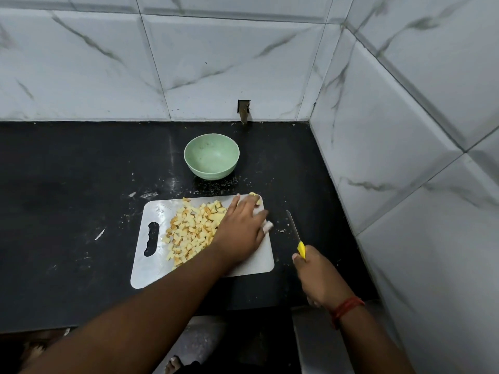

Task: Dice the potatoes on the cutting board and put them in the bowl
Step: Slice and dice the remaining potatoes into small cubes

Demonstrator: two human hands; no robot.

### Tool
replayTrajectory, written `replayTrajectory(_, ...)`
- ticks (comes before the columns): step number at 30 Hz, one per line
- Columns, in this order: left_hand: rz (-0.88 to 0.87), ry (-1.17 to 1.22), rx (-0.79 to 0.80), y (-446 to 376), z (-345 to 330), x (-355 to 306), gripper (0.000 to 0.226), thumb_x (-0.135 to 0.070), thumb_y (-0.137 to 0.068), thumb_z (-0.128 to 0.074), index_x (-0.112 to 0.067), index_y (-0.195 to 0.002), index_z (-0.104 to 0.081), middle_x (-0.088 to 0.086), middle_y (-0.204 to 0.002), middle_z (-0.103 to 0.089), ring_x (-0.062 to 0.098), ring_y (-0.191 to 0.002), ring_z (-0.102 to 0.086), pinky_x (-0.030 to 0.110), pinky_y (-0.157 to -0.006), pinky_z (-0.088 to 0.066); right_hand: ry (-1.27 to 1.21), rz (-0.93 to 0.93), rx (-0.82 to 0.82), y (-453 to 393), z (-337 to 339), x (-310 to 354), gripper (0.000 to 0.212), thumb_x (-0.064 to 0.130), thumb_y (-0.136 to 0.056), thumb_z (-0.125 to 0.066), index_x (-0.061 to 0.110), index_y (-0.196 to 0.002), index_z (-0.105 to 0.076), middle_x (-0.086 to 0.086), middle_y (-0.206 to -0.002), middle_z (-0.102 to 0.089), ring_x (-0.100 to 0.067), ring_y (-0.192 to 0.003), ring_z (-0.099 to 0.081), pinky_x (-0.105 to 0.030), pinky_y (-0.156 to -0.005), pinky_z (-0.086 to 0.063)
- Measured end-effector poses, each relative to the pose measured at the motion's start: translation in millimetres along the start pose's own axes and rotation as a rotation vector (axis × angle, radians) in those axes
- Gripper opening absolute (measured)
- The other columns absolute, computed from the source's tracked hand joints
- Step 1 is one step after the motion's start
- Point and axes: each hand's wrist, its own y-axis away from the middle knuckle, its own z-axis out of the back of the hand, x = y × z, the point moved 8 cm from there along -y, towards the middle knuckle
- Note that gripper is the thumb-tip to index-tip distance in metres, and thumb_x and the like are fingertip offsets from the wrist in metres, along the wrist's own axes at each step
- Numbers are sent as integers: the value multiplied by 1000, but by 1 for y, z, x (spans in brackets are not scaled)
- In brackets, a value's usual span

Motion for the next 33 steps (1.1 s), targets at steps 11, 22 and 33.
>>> replayTrajectory(11, 72, 61, 90, -33, -1, 21, 40, -40, -109, -37, -15, -117, -68, 6, -115, -68, 23, -111, -61, 43, -124, -20, 10, 29, 15, -2, 3, 24, 20, 31, -102, -41, 12, -96, -45, -2, -71, -46, -15, -53, -42, -26, -49, -33)
replayTrajectory(22, 143, 124, 137, -13, -14, 42, 41, -48, -101, -46, -34, -137, -62, 8, -141, -46, 31, -126, -46, 51, -118, -27, 46, 40, 80, -16, -12, 35, 10, 33, -103, -40, 24, -107, -39, 6, -73, -41, -7, -58, -39, -24, -51, -31)
replayTrajectory(33, 99, 82, 185, -1, -7, 39, 53, -44, -106, -40, -20, -153, -45, 0, -151, -47, 19, -142, -40, 48, -128, 1, 151, -15, 131, -24, -29, 42, 32, 31, -103, -36, 17, -132, -39, -1, -80, -48, -14, -58, -47, -25, -45, -37)
